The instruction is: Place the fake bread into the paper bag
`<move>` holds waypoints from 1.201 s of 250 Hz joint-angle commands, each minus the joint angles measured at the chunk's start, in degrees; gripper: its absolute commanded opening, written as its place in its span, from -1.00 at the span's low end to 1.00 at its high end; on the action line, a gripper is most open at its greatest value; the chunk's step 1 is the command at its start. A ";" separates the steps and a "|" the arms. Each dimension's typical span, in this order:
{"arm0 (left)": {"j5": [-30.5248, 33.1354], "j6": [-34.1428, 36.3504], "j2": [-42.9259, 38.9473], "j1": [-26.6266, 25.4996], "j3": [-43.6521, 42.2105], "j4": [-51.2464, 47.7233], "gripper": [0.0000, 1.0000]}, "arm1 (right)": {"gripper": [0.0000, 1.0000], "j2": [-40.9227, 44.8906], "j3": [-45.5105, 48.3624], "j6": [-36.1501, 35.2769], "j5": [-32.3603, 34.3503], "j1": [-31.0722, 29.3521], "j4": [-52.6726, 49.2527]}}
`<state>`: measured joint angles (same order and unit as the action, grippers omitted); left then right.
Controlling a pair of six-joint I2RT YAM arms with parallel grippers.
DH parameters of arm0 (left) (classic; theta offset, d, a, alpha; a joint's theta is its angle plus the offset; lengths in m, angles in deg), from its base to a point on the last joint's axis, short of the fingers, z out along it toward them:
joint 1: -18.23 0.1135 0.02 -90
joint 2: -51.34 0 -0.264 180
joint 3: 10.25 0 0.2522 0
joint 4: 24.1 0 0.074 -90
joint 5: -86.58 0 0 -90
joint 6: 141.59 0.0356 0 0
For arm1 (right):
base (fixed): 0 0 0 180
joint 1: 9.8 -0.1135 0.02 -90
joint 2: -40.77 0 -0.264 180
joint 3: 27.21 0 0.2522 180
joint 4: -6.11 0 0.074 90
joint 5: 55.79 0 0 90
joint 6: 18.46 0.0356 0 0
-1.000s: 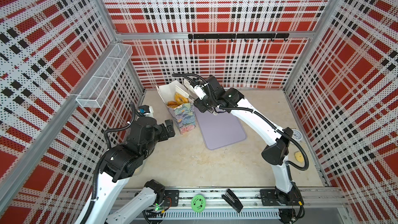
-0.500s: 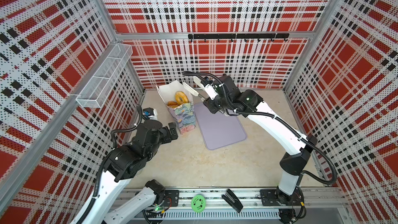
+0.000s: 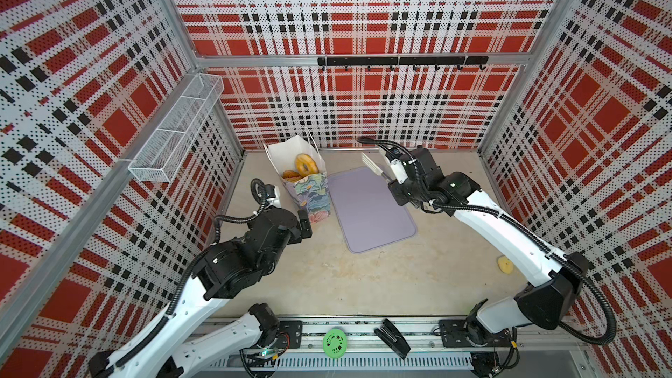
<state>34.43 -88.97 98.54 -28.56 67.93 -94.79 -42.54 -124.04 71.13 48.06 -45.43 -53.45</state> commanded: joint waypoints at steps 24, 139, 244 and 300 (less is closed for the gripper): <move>5.79 -3.65 -1.67 -1.29 -3.10 1.08 0.99 | -0.03 7.19 14.89 4.87 2.40 7.77 11.42; 4.91 -11.34 -5.98 -1.29 -12.67 -0.62 0.99 | -0.02 4.44 29.12 11.71 -1.88 20.75 19.20; 3.20 -13.95 -6.58 -1.19 -15.52 -0.62 0.99 | -0.02 -8.69 24.81 13.72 -1.66 22.74 22.59; 3.11 -14.29 -6.53 -1.03 -16.42 -0.50 0.99 | 0.01 -13.58 22.46 14.41 -1.32 23.19 23.59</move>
<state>36.85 -101.91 92.33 -29.50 52.46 -94.92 -53.80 -98.93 84.31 46.11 -22.83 -33.65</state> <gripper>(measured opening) 0.992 0.505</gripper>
